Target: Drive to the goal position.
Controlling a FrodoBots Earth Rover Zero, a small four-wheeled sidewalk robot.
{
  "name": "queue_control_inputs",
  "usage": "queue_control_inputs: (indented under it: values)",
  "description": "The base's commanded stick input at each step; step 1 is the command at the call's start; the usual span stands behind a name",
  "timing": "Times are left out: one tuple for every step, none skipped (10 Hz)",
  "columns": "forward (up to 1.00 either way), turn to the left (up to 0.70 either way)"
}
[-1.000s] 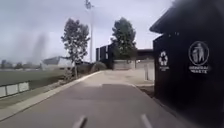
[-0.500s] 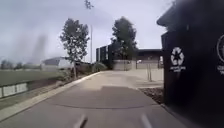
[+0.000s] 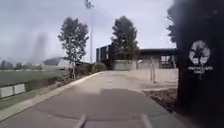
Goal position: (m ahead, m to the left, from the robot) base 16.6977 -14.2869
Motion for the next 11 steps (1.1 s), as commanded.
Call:
queue_control_inputs:
  values:
    - [0.70, 0.00]
    - [0.70, 0.00]
    - [0.70, 0.00]
    - [0.70, 0.00]
    - [0.70, 0.00]
    - [0.70, 0.00]
    - [0.70, 0.00]
    - [0.70, 0.00]
    - [0.70, 0.00]
    - [0.70, 0.00]
    - [0.70, 0.00]
